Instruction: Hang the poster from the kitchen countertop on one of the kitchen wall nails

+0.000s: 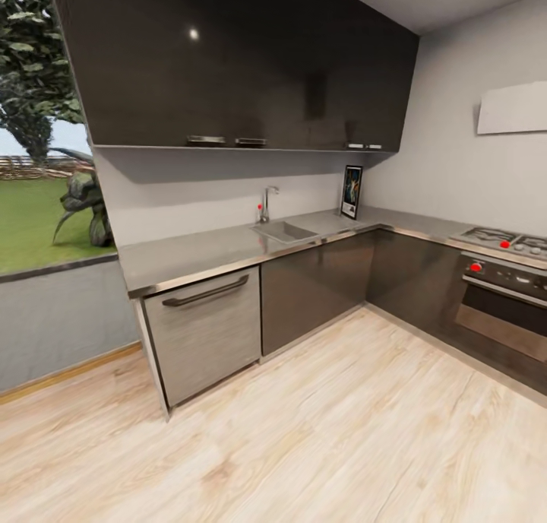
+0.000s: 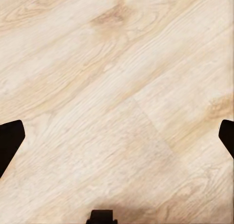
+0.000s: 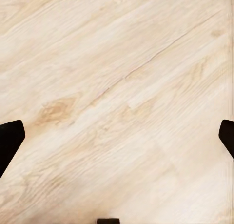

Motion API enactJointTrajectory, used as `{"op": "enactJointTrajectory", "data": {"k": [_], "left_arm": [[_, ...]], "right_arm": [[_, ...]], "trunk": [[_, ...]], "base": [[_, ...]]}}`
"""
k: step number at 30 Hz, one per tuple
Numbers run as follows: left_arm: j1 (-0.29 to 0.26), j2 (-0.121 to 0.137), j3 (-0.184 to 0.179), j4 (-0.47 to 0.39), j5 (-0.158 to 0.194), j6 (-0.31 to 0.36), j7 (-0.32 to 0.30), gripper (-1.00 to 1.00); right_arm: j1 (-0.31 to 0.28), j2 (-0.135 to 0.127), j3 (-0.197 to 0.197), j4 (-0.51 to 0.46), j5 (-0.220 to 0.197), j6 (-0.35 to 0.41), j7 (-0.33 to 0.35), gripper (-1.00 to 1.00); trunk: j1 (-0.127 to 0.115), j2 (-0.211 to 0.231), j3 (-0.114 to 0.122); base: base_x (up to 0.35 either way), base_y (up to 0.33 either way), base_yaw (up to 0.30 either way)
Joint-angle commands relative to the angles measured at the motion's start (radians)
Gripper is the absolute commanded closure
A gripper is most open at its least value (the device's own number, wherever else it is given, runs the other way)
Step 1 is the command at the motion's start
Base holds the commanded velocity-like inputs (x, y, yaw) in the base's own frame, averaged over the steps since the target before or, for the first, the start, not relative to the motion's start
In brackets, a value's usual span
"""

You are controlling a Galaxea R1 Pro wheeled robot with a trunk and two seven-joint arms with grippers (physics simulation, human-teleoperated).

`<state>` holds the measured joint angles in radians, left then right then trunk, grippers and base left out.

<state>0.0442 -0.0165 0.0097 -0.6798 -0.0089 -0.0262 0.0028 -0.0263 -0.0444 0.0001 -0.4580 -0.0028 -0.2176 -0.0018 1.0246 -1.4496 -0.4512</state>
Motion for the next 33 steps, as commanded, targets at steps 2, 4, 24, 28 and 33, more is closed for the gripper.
{"op": "enactJointTrajectory", "data": {"k": [2,4,24,28,33], "left_arm": [[0.000,0.000,0.001,-0.001,-0.001,-0.001,0.000,-1.00],[0.000,0.000,0.001,-0.001,-0.001,-0.001,0.000,-1.00],[0.000,0.000,0.002,-0.001,0.000,-0.001,0.000,-1.00],[0.000,0.000,0.002,-0.001,-0.001,-0.001,0.000,-1.00],[0.000,0.000,0.002,-0.001,-0.001,-0.001,0.000,-1.00]], "right_arm": [[0.000,0.000,0.001,0.001,0.000,-0.003,0.000,-1.00],[0.000,0.000,0.001,0.001,0.000,-0.003,0.000,-1.00],[-0.001,0.000,0.001,0.002,0.000,-0.003,0.000,-1.00],[0.000,0.000,0.001,0.002,0.000,-0.003,0.000,-1.00],[0.000,0.000,0.001,0.001,0.000,-0.003,0.000,-1.00]], "trunk": [[0.000,0.000,-0.001],[0.000,0.000,-0.001],[0.000,0.000,-0.001],[0.000,0.000,-0.001],[0.000,0.000,-0.001]], "base": [[0.245,-0.257,0.000],[0.245,-0.256,0.000],[0.245,-0.257,0.000],[0.245,-0.257,0.000],[0.245,-0.257,0.000]]}}
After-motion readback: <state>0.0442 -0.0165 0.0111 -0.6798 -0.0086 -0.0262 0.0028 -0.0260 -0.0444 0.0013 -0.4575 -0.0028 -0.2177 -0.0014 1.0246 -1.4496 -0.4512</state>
